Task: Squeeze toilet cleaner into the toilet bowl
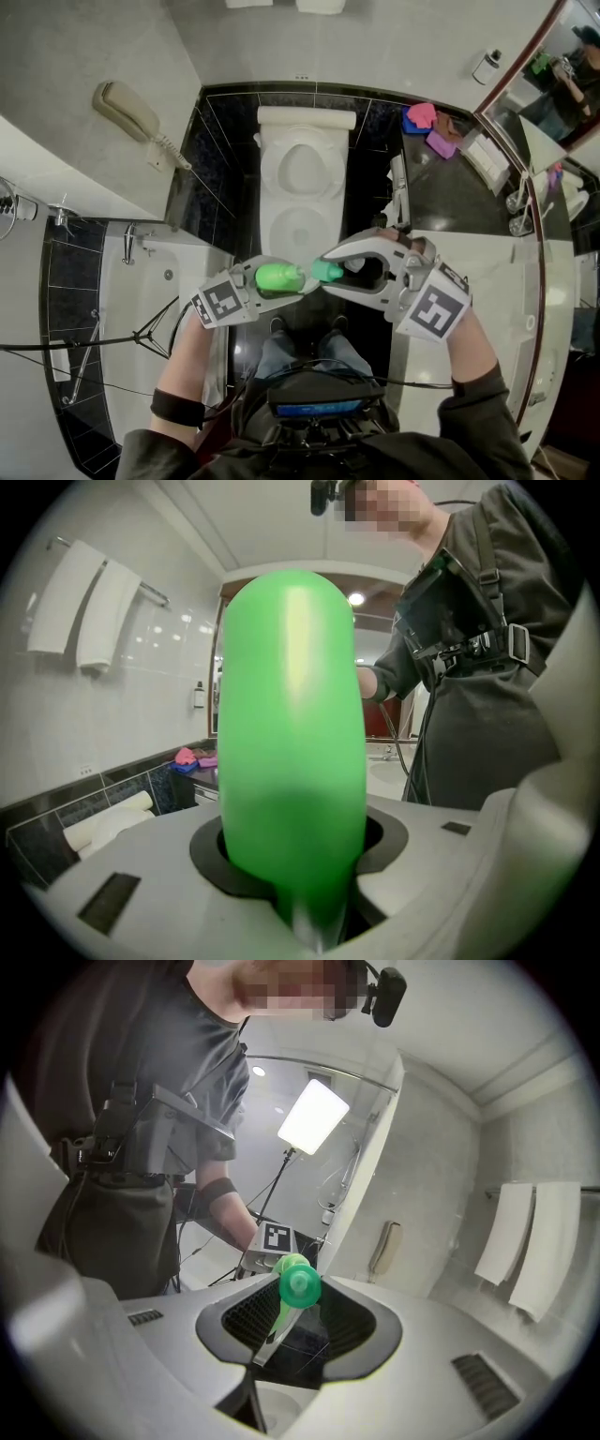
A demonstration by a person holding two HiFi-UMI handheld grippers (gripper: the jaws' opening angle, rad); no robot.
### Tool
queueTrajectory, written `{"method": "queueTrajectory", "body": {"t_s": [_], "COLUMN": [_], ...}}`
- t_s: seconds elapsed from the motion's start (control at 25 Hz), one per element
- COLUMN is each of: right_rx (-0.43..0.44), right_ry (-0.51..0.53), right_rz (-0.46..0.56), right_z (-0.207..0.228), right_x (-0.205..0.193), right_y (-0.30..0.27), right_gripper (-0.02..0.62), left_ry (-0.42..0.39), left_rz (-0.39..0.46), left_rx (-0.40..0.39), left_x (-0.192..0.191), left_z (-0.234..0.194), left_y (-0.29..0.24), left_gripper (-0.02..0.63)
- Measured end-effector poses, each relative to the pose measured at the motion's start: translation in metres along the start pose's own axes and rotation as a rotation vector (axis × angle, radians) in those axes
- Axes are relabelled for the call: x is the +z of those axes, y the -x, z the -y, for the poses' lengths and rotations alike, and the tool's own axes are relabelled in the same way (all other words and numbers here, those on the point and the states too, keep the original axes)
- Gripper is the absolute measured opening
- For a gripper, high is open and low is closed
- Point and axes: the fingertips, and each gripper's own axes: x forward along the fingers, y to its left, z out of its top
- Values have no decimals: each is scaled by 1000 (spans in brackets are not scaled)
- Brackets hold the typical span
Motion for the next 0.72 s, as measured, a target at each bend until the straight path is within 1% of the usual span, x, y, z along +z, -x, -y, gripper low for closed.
{"method": "queueTrajectory", "body": {"t_s": [0.08,0.16,0.32,0.48,0.56,0.72], "right_rx": [-36,-82,-195,-313,-386,-569], "right_ry": [-27,-76,-234,-365,-423,-561], "right_rz": [-16,-20,-11,-64,-90,-136], "right_z": [6,11,17,16,14,10], "right_x": [-7,-17,-42,-83,-106,-150], "right_y": [5,10,20,29,37,56], "right_gripper": [152,152,153,153,153,155], "left_ry": [0,4,20,48,62,117], "left_rz": [-2,-6,-16,-20,-26,-24], "left_rx": [40,87,192,282,317,407], "left_x": [-1,-2,-5,-8,-10,-18], "left_z": [-5,-10,-21,-28,-30,-37], "left_y": [1,2,5,6,5,10], "left_gripper": [186,186,186,187,187,187]}}
